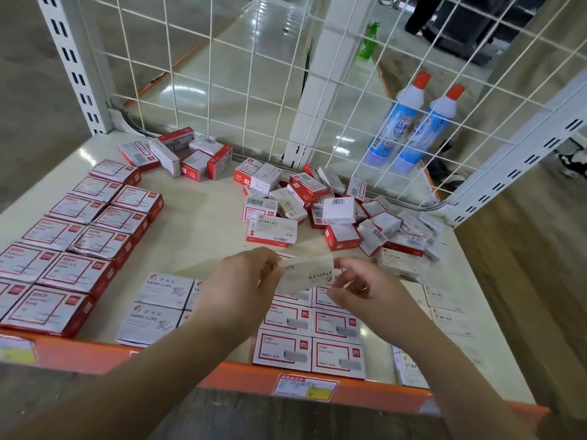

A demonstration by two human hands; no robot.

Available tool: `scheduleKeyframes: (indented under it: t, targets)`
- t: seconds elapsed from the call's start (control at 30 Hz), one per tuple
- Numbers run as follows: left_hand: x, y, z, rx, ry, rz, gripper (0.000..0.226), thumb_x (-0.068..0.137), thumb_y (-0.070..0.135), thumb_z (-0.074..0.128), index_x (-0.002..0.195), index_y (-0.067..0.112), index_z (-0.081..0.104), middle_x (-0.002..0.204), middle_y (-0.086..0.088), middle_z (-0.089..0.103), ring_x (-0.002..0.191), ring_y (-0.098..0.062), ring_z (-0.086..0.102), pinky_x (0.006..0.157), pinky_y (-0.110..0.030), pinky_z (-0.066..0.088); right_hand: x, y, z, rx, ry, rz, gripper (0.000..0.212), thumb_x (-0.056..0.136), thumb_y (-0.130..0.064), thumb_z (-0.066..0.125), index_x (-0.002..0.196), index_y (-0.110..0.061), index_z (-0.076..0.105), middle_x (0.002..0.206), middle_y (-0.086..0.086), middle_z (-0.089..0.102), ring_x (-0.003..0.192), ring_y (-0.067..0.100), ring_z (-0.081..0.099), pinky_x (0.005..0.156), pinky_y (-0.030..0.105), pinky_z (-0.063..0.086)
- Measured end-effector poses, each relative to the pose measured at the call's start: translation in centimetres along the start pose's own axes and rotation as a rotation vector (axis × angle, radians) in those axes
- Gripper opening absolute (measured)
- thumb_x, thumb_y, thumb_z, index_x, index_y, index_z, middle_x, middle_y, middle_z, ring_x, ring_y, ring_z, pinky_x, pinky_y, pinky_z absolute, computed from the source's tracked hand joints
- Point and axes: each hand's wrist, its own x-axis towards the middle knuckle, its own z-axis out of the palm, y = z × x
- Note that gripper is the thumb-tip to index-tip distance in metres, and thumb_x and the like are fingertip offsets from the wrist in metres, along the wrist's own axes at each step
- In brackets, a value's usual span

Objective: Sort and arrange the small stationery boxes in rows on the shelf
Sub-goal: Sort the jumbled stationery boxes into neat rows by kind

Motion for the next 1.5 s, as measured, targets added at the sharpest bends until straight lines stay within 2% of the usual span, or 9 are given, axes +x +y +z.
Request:
scheduleKeyframes:
  t: [0.2,0.3,0.47,0.6,0.77,0.97,1.2,1.33,1.5]
  targets:
    - [0.2,-0.5,0.4,-0.214,-0.053,-0.166,0.009,0.092,0.025,0.054,0.089,0.023,0.061,0.077,0.012,0.062,0.071,-0.006,0.058,0.053,-0.013,0.042,0.4,-0.1,0.7,0.083,0.054,-0.054,0.015,0.091,-0.025,0.056,0.103,-0.025,0.064,0.086,-0.013,0.063,0.076,-0.004,0.056,0.066,0.011,0.044]
    - [0.0,-0.8,0.5,-0.225,-0.084,-0.196,0.01,0.09,0.026,0.056,0.098,0.022,0.062,0.082,0.015,0.06,0.075,-0.003,0.057,0.055,-0.01,0.041,0.5,-0.3,0.8,0.155,0.061,-0.036,0.009,0.09,-0.019,0.058,0.093,-0.026,0.064,0.087,-0.008,0.066,0.082,0.005,0.06,0.076,0.024,0.052]
    - [0.0,-0.5,0.3,-0.152,-0.079,-0.125,0.04,0.09,0.032,0.056,0.129,0.023,0.051,0.122,0.01,0.058,0.096,-0.002,0.046,0.069,-0.011,0.041,0.6,-0.4,0.4,0.152,0.028,-0.055,0.007,0.089,-0.02,0.059,0.093,-0.023,0.064,0.09,-0.002,0.067,0.086,0.013,0.061,0.072,0.018,0.049]
    - [0.6,0.4,-0.2,-0.137,-0.054,0.011,0.039,0.092,0.03,0.053,0.13,0.028,0.051,0.117,0.012,0.06,0.094,-0.001,0.05,0.073,-0.012,0.04,0.7,-0.9,0.1,0.144,0.002,-0.08,0.007,0.089,-0.019,0.059,0.093,-0.022,0.063,0.088,-0.004,0.067,0.081,0.008,0.061,0.07,0.016,0.05]
    - [1.7,1.1,-0.5,-0.076,-0.071,0.107,0.024,0.09,0.026,0.057,0.114,0.026,0.064,0.094,0.013,0.063,0.077,0.003,0.052,0.063,0.0,0.038,1.0,-1.5,0.0,0.088,0.022,-0.114,0.009,0.089,-0.017,0.059,0.097,-0.019,0.062,0.083,-0.01,0.062,0.073,-0.005,0.056,0.064,0.008,0.043]
    - [1.9,1.2,-0.7,-0.114,0.055,0.031,0.014,0.091,0.026,0.055,0.096,0.021,0.067,0.091,0.008,0.066,0.082,-0.007,0.058,0.069,-0.018,0.05,0.9,-1.5,0.8,0.009,-0.021,-0.037,0.019,0.088,-0.03,0.061,0.106,-0.027,0.055,0.093,-0.016,0.059,0.085,0.001,0.057,0.068,0.01,0.045]
    - [1.8,1.0,0.0,-0.357,0.2,-0.17,0.014,0.091,0.023,0.056,0.079,0.021,0.063,0.077,0.009,0.063,0.076,-0.005,0.062,0.066,-0.022,0.054,0.3,-2.0,2.8,0.084,0.016,0.033,0.049,0.082,-0.031,0.068,0.125,-0.031,0.044,0.092,-0.019,0.053,0.082,0.002,0.053,0.065,0.01,0.04]
    - [1.3,0.6,0.8,-0.494,0.151,-0.278,0.021,0.091,0.02,0.055,0.071,0.026,0.058,0.082,0.005,0.068,0.076,-0.008,0.064,0.062,-0.018,0.049,0.5,-1.8,3.0,0.092,0.118,0.014,0.043,0.08,-0.024,0.072,0.117,-0.03,0.05,0.092,-0.021,0.053,0.083,0.001,0.053,0.067,0.01,0.043]
    - [0.5,-0.3,1.1,-0.319,-0.005,-0.261,0.016,0.093,0.025,0.053,0.077,0.027,0.054,0.074,0.016,0.059,0.065,-0.002,0.059,0.052,-0.012,0.047,0.7,-1.2,2.2,-0.041,0.17,-0.062,0.044,0.079,-0.016,0.071,0.12,-0.025,0.057,0.095,-0.017,0.055,0.085,-0.004,0.052,0.071,0.007,0.044]
